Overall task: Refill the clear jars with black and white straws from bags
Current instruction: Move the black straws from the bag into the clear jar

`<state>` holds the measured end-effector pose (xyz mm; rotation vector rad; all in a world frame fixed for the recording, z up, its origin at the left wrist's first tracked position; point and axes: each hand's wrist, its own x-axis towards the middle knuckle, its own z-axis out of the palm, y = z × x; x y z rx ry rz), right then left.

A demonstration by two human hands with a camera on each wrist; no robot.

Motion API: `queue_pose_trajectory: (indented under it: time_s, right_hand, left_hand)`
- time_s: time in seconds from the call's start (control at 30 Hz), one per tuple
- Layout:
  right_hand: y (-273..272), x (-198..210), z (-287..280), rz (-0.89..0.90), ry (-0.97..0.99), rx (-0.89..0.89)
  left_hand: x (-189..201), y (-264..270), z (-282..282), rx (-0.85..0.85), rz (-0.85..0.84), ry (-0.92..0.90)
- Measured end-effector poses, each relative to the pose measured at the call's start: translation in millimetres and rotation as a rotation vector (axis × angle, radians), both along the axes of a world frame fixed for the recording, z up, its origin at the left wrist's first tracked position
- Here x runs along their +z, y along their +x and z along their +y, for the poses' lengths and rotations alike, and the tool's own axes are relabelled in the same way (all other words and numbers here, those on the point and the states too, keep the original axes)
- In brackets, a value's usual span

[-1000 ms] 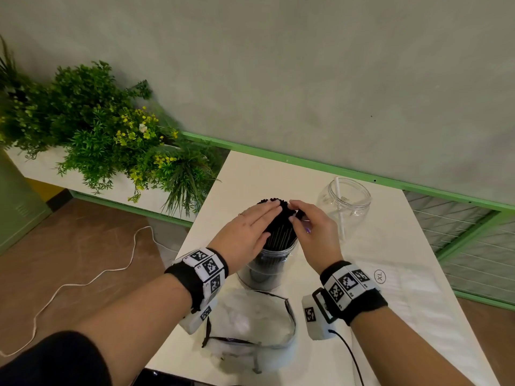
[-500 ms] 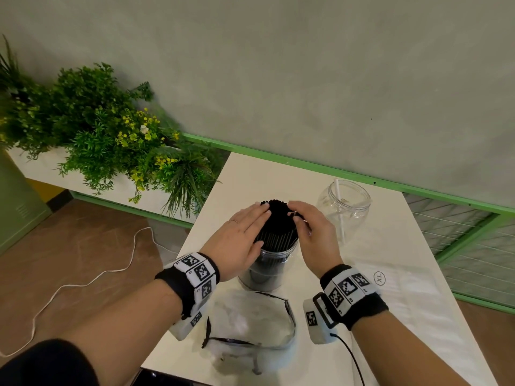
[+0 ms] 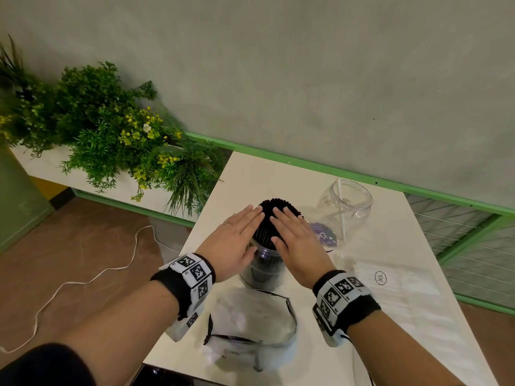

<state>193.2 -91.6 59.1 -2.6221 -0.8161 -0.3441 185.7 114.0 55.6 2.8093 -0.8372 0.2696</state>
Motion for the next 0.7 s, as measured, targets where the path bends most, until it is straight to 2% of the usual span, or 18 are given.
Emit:
queue_pose_trajectory:
  time_s: [0.13, 0.2, 0.33, 0.47, 0.6, 0.7]
  right_hand:
    - [4, 11, 5, -0.004, -0.051, -0.029]
    - [9, 19, 13, -0.005, -0.145, -0.038]
    - [24, 26, 26, 0.115, -0.367, -0.066]
    - [36, 30, 32, 0.022, -0.306, -0.055]
    - [43, 25, 36, 0.138, -0.395, -0.069]
    - [47, 31, 33, 0.196, -0.325, -0.042]
  left_hand:
    - [-1, -1, 7, 0.067, 0.029, -0.012]
    - [-6, 0, 11, 0.107, 0.06, -0.03]
    - [-14, -1, 19, 0.168, 0.174, -0.087]
    - [-15, -9, 25, 0.22, 0.268, -0.118]
    - [-13, -11, 25, 0.258, 0.349, -0.167]
    - [-10, -9, 23, 0.305, 0.441, -0.281]
